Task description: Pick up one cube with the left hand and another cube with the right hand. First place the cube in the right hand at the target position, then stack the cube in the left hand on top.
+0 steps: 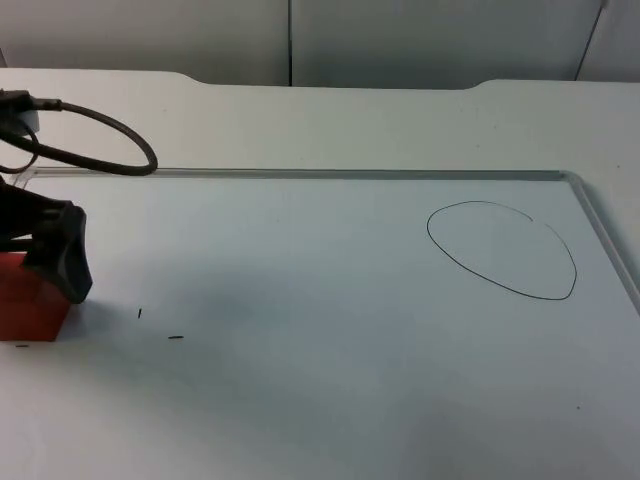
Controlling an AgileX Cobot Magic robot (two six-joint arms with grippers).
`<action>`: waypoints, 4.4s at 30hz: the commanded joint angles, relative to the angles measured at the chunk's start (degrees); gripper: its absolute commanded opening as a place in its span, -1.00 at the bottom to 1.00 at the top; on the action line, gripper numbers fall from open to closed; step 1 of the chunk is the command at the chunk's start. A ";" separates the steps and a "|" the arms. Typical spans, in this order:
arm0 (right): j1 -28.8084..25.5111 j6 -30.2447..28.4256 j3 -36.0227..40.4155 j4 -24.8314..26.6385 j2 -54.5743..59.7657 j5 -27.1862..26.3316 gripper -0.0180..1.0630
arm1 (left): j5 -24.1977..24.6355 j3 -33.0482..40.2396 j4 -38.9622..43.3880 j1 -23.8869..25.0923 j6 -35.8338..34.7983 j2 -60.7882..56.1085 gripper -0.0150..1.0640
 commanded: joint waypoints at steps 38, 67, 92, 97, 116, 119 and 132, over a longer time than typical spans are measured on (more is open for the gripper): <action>-0.17 3.83 0.13 -0.57 -0.24 -3.52 -0.97 | 11.94 -0.45 -3.60 0.11 1.55 -53.33 -0.97; -27.43 -3.27 -19.92 15.02 40.55 3.56 -0.97 | 16.43 4.31 -7.23 0.11 4.30 -65.85 -0.97; -22.84 6.78 -19.92 5.56 73.86 -11.26 -0.97 | 16.84 4.31 -7.21 0.11 4.23 -65.71 -0.97; -22.84 6.78 -20.02 5.43 76.56 -15.55 -0.97 | 16.84 4.31 -6.98 0.11 3.97 -65.71 -0.97; -22.84 7.13 -22.48 5.31 81.88 -14.66 -0.97 | 17.15 4.31 -6.99 0.11 3.87 -65.71 -0.97; -22.84 7.13 -22.48 5.31 81.88 -14.66 -0.97 | 17.17 4.31 -6.99 0.11 3.87 -65.71 -0.97; -22.84 7.50 -22.48 6.10 77.97 -16.34 0.98 | 17.40 4.31 -6.86 0.11 3.87 -65.71 -0.97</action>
